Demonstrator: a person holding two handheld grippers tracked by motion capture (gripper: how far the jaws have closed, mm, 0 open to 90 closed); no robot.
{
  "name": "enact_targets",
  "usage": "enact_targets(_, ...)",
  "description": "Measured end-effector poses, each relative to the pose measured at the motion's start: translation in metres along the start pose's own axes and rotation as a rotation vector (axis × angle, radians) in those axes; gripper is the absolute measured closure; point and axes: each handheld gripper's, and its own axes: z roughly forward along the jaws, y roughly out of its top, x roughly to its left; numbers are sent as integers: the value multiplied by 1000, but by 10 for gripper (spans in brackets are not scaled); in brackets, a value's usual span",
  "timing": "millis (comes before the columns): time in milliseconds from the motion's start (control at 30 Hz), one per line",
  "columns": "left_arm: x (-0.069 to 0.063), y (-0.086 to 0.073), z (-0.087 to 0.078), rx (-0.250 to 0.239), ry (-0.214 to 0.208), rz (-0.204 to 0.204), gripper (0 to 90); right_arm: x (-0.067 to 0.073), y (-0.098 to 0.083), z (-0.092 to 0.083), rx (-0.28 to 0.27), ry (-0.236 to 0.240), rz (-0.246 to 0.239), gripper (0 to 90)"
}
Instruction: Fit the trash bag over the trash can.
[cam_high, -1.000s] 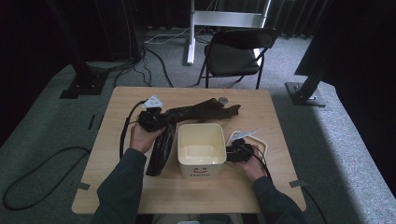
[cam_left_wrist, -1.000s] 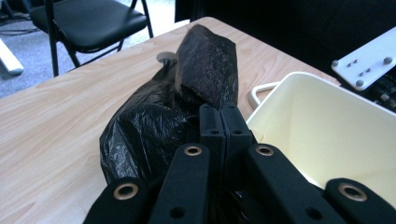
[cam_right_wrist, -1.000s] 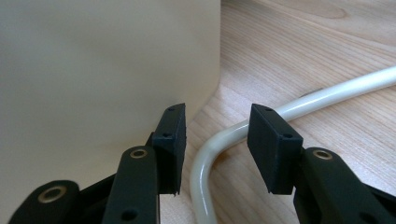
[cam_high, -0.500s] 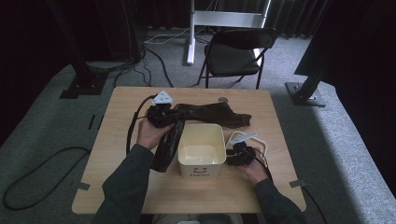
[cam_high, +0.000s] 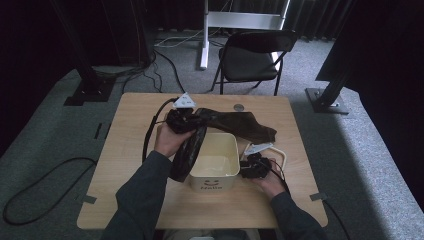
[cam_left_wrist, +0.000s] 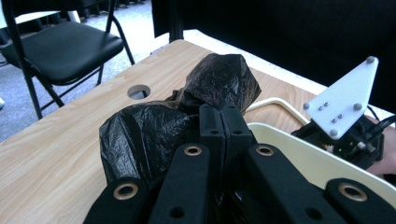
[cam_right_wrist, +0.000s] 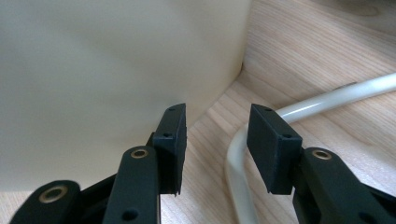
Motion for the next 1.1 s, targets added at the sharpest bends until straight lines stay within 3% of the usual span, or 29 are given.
enact_targets(833, -11, 25, 20, -5, -34, 30, 897, 8, 2, 5, 6, 20, -17, 570)
enact_targets(1100, -8, 28, 23, -16, -45, 15, 897, 8, 2, 5, 4, 21, -19, 571)
